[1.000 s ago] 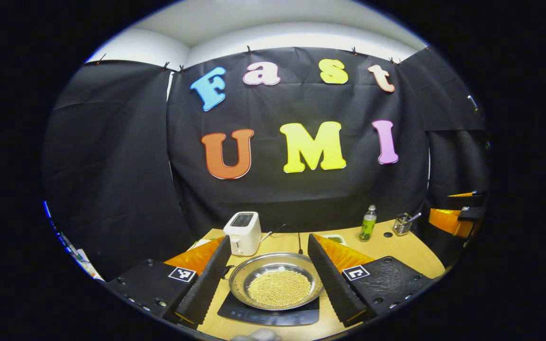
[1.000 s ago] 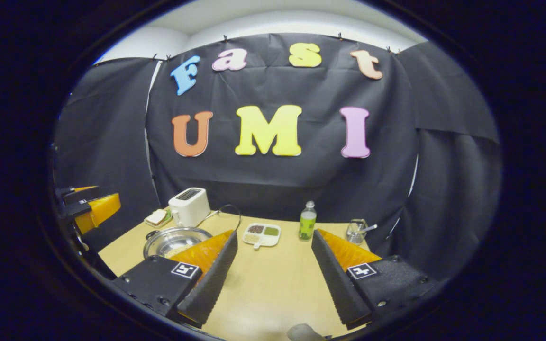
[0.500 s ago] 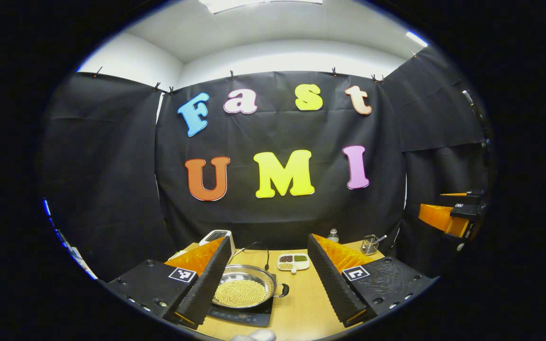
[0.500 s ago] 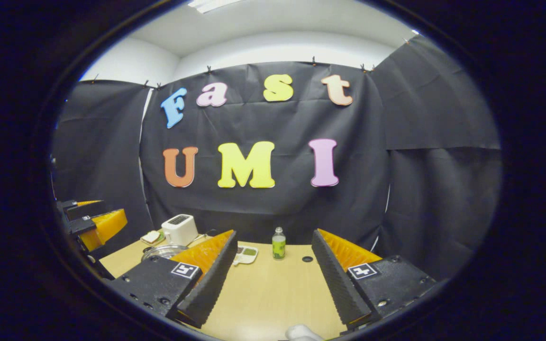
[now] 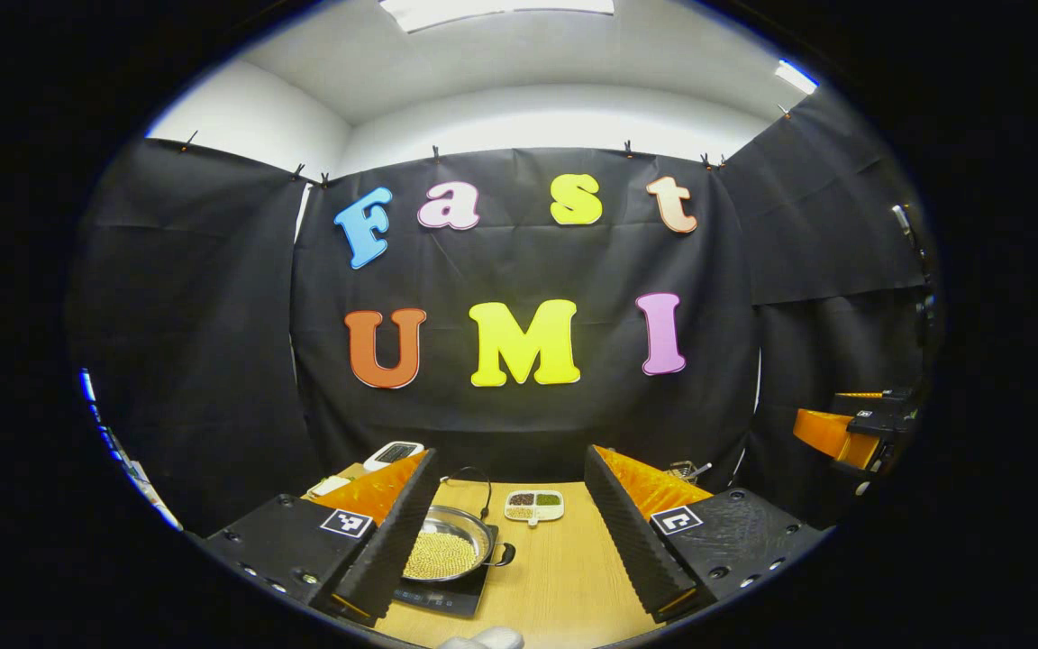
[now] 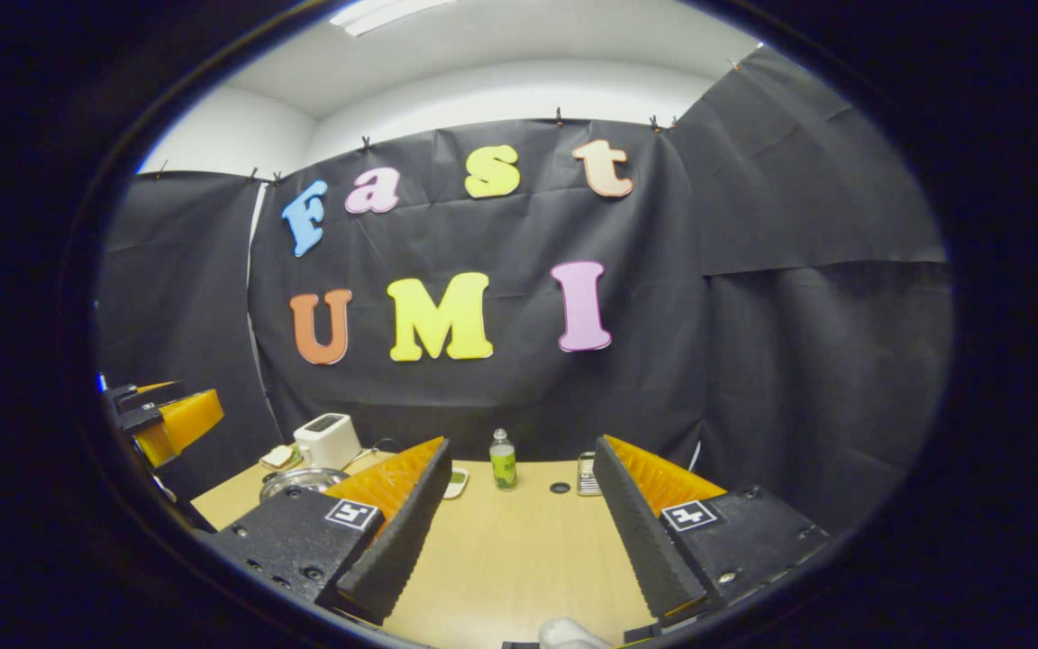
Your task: First push the handle of the pot to place it horizontally, then grasp the pot with both hands and set it on the induction cooktop.
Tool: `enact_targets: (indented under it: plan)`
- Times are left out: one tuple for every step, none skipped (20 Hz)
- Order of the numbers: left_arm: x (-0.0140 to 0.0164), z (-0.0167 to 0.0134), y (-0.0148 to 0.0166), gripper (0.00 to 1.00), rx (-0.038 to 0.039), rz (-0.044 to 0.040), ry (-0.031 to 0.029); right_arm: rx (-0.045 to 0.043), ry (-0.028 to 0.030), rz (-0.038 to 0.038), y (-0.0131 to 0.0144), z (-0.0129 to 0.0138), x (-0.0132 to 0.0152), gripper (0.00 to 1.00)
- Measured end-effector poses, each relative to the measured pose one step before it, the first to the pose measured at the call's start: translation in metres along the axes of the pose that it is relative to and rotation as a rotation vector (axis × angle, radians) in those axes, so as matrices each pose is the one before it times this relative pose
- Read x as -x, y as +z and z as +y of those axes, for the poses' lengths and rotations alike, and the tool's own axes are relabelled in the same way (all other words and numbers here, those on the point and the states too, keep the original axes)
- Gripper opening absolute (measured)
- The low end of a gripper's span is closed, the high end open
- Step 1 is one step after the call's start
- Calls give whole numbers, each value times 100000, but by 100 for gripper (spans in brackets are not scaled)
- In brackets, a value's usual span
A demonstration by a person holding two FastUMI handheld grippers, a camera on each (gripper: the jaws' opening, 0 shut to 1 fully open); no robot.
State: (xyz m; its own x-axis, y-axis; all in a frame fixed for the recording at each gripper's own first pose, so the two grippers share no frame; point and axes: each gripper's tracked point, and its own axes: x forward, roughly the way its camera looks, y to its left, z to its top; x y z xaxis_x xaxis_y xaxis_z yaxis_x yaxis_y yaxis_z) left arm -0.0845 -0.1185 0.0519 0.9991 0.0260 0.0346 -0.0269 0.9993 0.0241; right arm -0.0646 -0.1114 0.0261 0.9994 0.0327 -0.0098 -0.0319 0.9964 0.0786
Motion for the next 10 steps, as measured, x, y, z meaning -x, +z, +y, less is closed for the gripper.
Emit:
enact_targets:
  plan:
    - [-52,101,50,96,-200,-145,242,55,44,-231,138,-148,42,99]
    - [47,83,-75,96,-51,213,149,331,44,-575,121,-143,-12,99]
    - [125,-97,-195,96,312,278,-62,448,-292,-515,190,-123,18,99]
    - [97,13,51,96,754,67,244,732,-84,-642,116,24,19,99]
    - [-4,196,178,96,446,-373,-123,561,-125,-425,99,-38,60,99]
    - [-131,115,169,96,164,-392,369,2,272,-138,68,120,2,99]
    - [47,121,84,96,51,-259,230,-562,264,128,-9,84,52,99]
    - [-20,180,96,96,92,5,297,-565,39,185,-47,48,-21,99]
    - [-49,89,98,96,6,-234,16,45,-64,-282,104,-79,-2,99]
    - [-20,76,85,96,202,39,76,208,-121,-205,78,-38,-68,99]
